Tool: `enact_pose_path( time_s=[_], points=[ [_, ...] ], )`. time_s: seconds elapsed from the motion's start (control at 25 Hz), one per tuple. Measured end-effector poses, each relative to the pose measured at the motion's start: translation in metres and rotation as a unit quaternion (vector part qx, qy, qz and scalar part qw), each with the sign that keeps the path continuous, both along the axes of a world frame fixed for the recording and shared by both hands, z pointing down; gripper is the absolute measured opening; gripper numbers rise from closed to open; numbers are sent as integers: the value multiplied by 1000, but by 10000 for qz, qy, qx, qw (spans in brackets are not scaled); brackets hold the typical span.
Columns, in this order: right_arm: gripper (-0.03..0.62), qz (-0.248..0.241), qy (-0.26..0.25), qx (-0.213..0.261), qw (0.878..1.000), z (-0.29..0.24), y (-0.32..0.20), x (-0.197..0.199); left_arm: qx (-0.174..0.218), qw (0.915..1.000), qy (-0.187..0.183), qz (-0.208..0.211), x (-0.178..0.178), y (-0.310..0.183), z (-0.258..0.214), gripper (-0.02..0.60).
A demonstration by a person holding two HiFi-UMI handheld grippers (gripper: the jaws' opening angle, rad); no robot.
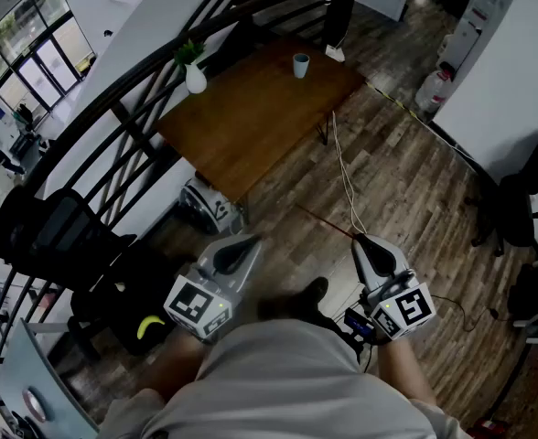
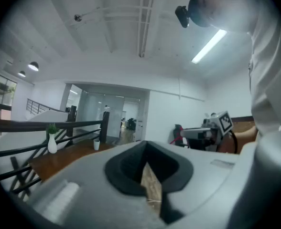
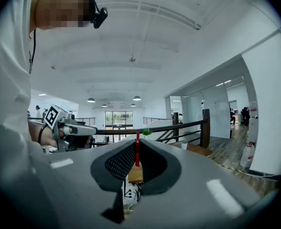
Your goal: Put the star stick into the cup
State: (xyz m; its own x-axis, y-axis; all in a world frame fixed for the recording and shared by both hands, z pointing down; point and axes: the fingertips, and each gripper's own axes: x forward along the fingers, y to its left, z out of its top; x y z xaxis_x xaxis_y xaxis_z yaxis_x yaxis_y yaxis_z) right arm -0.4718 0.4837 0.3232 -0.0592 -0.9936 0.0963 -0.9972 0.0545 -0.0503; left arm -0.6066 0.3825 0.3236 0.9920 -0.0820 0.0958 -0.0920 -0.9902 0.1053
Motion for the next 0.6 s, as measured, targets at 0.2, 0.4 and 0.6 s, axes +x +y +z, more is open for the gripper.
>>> enact_pose_path(
  time_s=[0.2, 0.4, 0.6],
  points=[
    [25, -33, -122, -18, 9999, 3, -7, 11, -37, 10000, -29, 2, 11, -7, 4, 3],
    [25, -11, -149, -57, 9999, 9, -12, 32, -118, 9999, -51, -37, 29, -16, 11, 3],
    [25, -10, -195, -71, 9998, 14, -18, 67, -175, 9998, -85, -52, 65, -24, 18, 3]
  ],
)
